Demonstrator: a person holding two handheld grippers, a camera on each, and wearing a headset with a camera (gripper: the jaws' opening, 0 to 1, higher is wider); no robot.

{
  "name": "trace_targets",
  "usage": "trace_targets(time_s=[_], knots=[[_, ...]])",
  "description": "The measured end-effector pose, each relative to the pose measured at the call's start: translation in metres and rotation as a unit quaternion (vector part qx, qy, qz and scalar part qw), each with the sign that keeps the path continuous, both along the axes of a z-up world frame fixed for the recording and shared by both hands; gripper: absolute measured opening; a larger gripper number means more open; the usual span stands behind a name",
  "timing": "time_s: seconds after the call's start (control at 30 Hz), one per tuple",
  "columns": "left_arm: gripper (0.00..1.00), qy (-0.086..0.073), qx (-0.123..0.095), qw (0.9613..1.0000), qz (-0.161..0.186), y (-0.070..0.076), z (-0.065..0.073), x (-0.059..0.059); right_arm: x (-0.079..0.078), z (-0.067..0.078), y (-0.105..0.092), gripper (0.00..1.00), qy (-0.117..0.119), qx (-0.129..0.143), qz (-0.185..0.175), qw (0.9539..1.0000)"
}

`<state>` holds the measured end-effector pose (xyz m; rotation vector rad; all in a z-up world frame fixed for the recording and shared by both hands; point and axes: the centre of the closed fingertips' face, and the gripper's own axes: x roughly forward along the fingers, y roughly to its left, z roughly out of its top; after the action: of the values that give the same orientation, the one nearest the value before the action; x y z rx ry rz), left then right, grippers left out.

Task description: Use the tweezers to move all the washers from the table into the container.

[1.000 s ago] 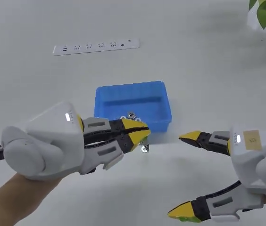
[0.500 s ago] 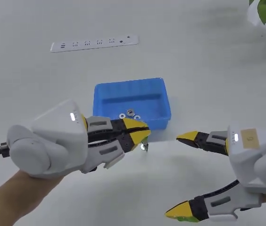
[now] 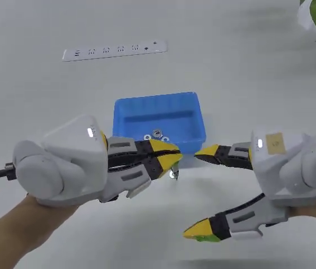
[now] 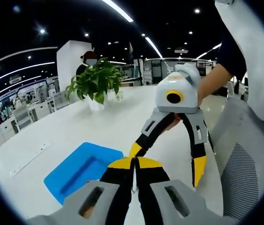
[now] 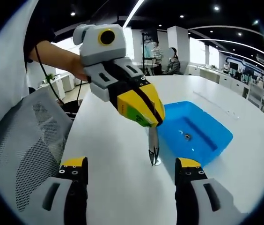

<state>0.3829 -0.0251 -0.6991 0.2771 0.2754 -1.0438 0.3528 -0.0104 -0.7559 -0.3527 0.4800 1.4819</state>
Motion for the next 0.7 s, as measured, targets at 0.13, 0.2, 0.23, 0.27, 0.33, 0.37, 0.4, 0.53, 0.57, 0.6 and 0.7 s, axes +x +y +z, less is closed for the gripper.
trace_targets(time_s=[0.13, 0.2, 0.23, 0.27, 0.33, 0.37, 0.4, 0.53, 0.57, 0.6, 0.7], knots=[[0.05, 0.005, 0.003, 1.0000, -0.001, 0.000, 0.000, -0.003, 0.010, -0.003, 0.011, 0.57, -0.008, -0.003, 0.021, 0.9997], [0.05, 0.008, 0.004, 1.0000, 0.003, 0.001, 0.000, -0.003, 0.014, -0.004, 0.014, 0.49, -0.001, -0.006, 0.029, 0.9995], [0.05, 0.008, 0.004, 0.9999, 0.005, 0.002, 0.000, -0.002, 0.016, -0.003, 0.016, 0.46, 0.003, -0.004, 0.036, 0.9993], [0.05, 0.008, 0.004, 0.9999, 0.006, 0.002, 0.000, -0.002, 0.017, -0.003, 0.017, 0.43, 0.006, -0.002, 0.040, 0.9992], [0.05, 0.008, 0.006, 0.9999, 0.007, 0.003, 0.000, -0.002, 0.016, -0.002, 0.019, 0.30, 0.013, 0.003, 0.054, 0.9985], [0.05, 0.009, 0.007, 0.9999, 0.007, 0.003, 0.000, -0.002, 0.019, -0.003, 0.019, 0.27, 0.012, 0.001, 0.054, 0.9985], [0.05, 0.009, 0.006, 0.9999, 0.008, 0.003, 0.000, -0.002, 0.019, -0.003, 0.019, 0.26, 0.013, -0.001, 0.058, 0.9983], [0.05, 0.012, 0.002, 0.9999, 0.009, 0.002, 0.000, -0.004, 0.019, -0.004, 0.019, 0.18, 0.009, -0.004, 0.070, 0.9975], [0.05, 0.013, 0.000, 0.9999, 0.009, 0.001, 0.000, -0.004, 0.021, -0.004, 0.019, 0.16, 0.006, -0.003, 0.071, 0.9974], [0.05, 0.014, -0.001, 0.9999, 0.008, 0.000, 0.000, -0.004, 0.023, -0.005, 0.018, 0.13, 0.007, -0.003, 0.070, 0.9975], [0.05, 0.014, -0.003, 0.9999, 0.008, -0.003, 0.000, -0.004, 0.023, -0.006, 0.017, 0.13, 0.018, -0.003, 0.076, 0.9970]])
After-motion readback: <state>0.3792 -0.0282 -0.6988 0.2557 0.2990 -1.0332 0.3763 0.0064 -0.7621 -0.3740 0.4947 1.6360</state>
